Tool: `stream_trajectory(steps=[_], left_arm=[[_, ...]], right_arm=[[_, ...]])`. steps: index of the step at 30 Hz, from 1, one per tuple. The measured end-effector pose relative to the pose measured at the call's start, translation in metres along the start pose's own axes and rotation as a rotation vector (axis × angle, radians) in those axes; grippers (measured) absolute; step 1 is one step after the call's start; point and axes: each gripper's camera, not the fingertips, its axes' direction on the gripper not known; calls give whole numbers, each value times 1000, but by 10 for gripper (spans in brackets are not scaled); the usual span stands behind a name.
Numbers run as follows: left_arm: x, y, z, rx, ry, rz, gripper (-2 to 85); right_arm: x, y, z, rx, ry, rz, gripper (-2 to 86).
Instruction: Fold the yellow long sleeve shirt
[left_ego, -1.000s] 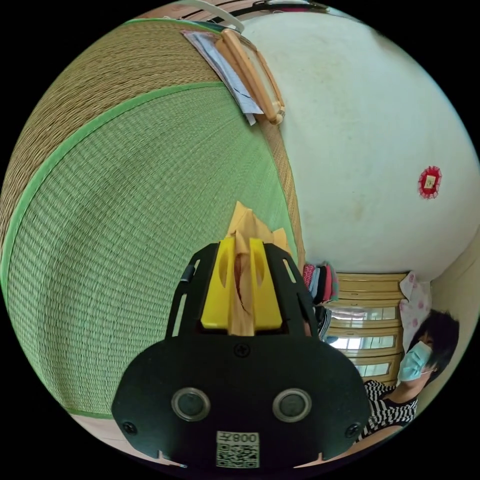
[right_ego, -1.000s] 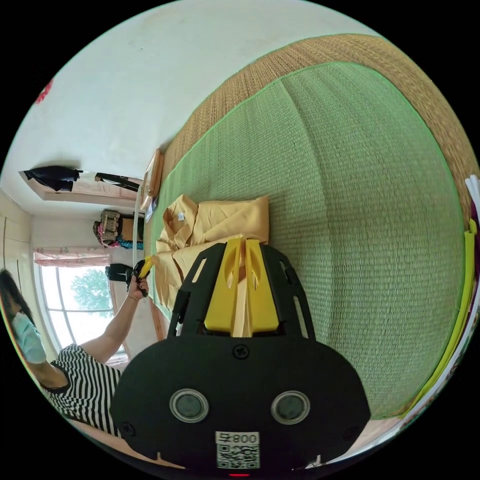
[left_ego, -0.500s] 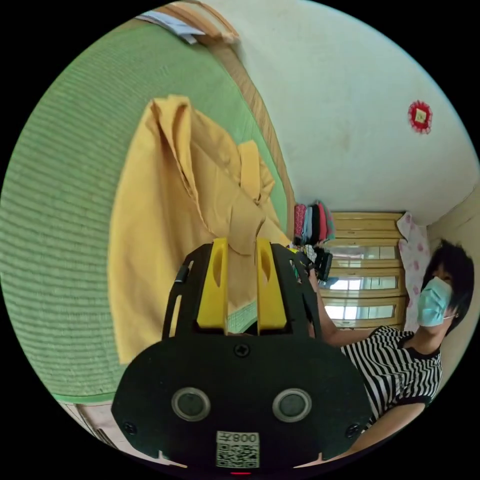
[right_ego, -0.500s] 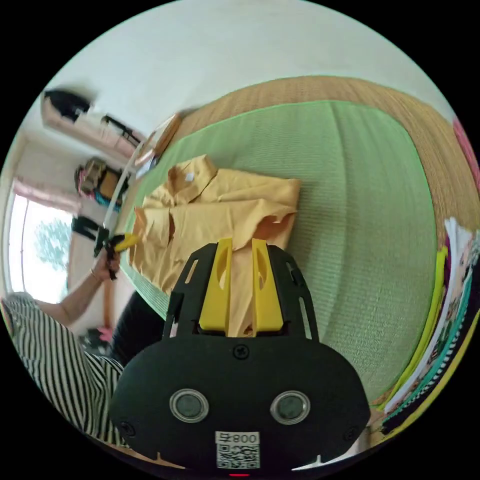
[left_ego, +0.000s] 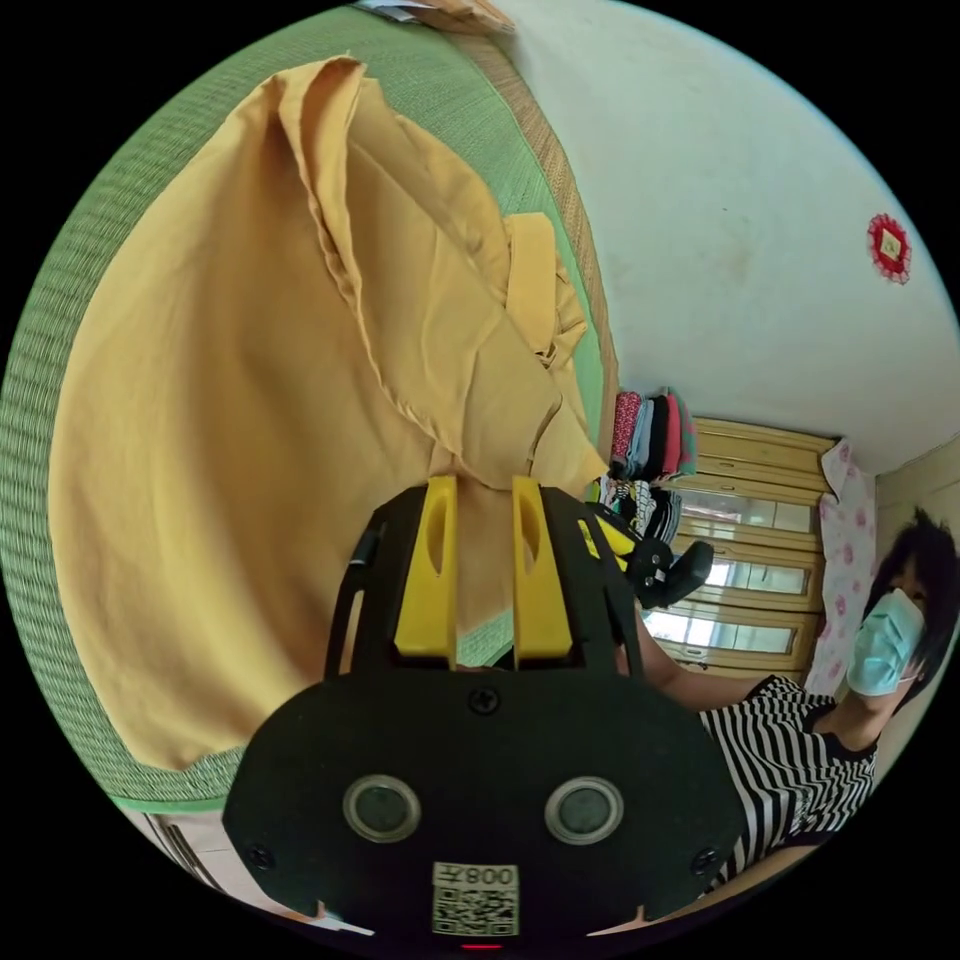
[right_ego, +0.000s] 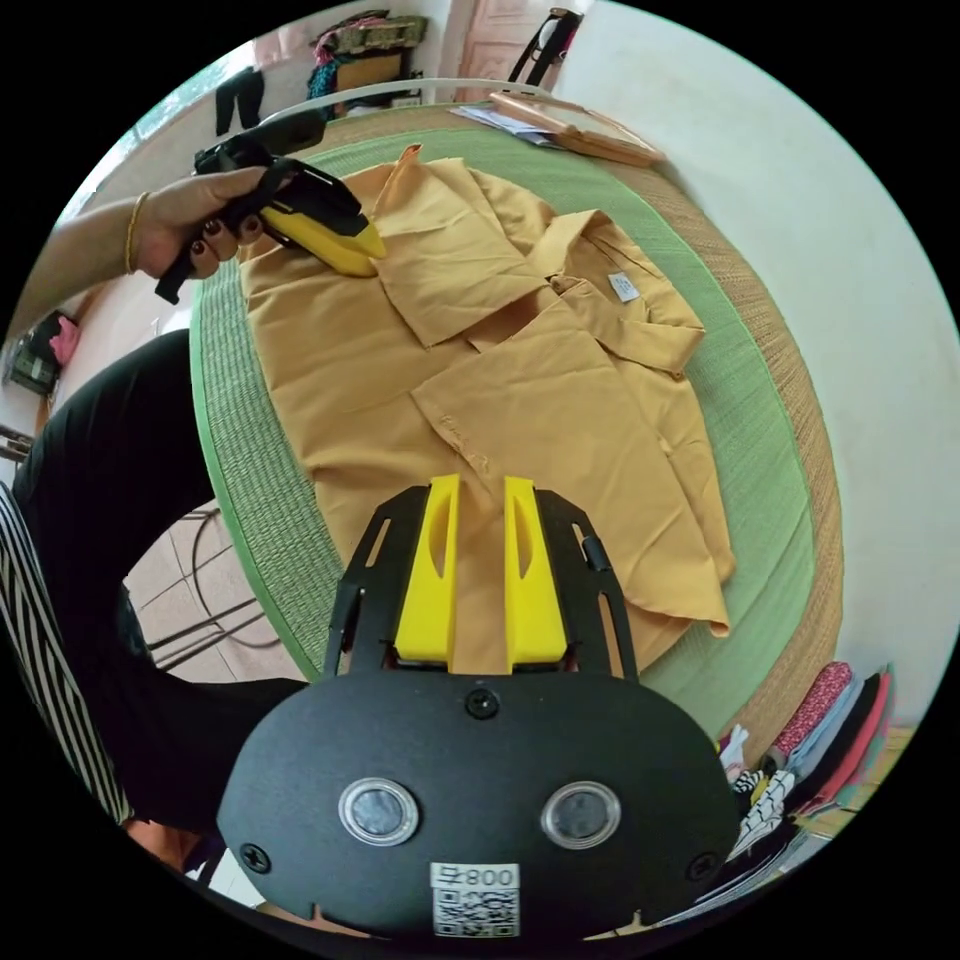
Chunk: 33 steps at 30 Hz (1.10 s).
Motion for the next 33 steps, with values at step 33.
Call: stream_trajectory(steps=[33], left_arm=[[149, -98, -46, 64, -21, 244, 22]], right_arm=[[169, -122, -113, 89, 68, 139, 11]])
